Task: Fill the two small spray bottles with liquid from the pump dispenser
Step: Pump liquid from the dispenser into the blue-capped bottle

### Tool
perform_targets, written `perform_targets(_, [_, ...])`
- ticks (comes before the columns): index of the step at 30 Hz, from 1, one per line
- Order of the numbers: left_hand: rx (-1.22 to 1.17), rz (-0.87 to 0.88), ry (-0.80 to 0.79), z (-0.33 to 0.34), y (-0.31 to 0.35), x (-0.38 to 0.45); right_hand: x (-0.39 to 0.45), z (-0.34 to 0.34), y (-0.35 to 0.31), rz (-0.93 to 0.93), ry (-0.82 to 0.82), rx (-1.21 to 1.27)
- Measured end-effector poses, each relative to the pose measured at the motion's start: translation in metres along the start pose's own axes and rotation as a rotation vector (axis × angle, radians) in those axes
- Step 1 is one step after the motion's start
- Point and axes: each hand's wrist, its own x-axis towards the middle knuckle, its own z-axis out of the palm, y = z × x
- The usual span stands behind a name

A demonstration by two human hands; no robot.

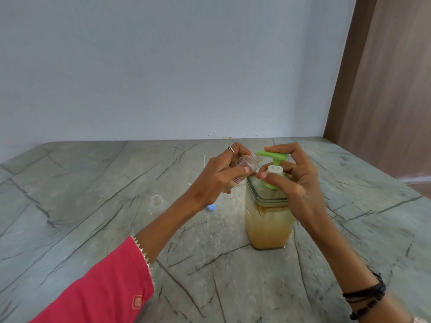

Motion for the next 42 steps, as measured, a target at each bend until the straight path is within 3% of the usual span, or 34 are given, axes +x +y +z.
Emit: perform_targets(42, [-0.008,0.009,-0.001,0.0010,0.0012,-0.0014,-0.0057,0.0024,0.0038,-0.058,0.005,-0.066])
